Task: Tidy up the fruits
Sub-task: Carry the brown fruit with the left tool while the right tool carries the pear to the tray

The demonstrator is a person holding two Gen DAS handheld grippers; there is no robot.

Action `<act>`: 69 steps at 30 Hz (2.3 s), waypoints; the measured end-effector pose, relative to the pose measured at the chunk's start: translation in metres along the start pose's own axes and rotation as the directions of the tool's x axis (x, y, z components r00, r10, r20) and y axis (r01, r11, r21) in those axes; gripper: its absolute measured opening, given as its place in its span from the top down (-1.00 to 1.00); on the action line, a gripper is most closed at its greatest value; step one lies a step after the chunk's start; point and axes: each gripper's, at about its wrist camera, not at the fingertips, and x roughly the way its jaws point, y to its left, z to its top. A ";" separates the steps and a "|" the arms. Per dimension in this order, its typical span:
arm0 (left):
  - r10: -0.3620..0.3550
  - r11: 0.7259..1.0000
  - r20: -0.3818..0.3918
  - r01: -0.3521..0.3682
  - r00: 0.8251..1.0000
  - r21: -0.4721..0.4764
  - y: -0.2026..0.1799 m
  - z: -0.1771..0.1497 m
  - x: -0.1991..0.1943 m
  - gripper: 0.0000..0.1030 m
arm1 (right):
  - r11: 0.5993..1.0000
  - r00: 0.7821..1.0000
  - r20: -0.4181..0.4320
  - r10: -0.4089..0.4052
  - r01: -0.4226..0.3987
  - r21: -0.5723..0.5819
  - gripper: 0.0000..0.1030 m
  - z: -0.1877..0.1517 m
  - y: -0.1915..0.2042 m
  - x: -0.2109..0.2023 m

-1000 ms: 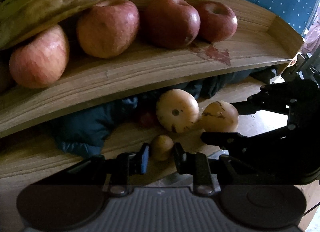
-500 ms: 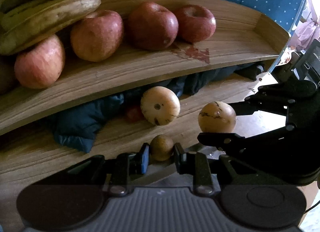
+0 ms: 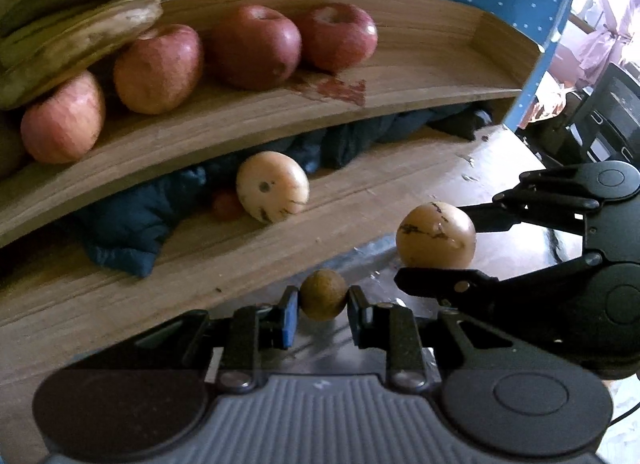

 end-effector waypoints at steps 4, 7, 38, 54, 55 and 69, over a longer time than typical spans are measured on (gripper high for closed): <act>-0.004 1.000 -0.012 0.005 1.000 0.014 -0.008 -0.008 -0.003 0.44 | 1.000 1.000 -0.003 0.000 0.000 0.002 0.04 -0.010 0.003 -0.009; -0.008 1.000 -0.024 0.009 1.000 0.021 -0.014 -0.013 -0.004 0.44 | 1.000 1.000 -0.012 0.003 -0.003 -0.003 0.04 -0.019 0.005 -0.014; 0.044 0.998 -0.113 -0.048 0.993 -0.035 -0.047 -0.054 -0.020 0.44 | 0.992 0.995 -0.064 0.076 -0.082 -0.097 0.04 -0.073 0.023 -0.036; 0.101 0.992 -0.127 -0.110 0.987 -0.064 -0.058 -0.062 -0.021 0.44 | 0.966 0.995 -0.058 0.079 -0.090 -0.242 0.03 -0.077 0.032 -0.038; 0.104 0.991 -0.126 -0.113 0.987 -0.066 -0.059 -0.062 -0.020 0.44 | 0.964 0.995 -0.058 0.083 -0.095 -0.247 0.03 -0.077 0.032 -0.039; 0.113 0.989 -0.130 -0.124 0.985 -0.080 -0.061 -0.065 -0.020 0.44 | 0.956 0.995 -0.057 0.082 -0.094 -0.278 0.03 -0.076 0.032 -0.037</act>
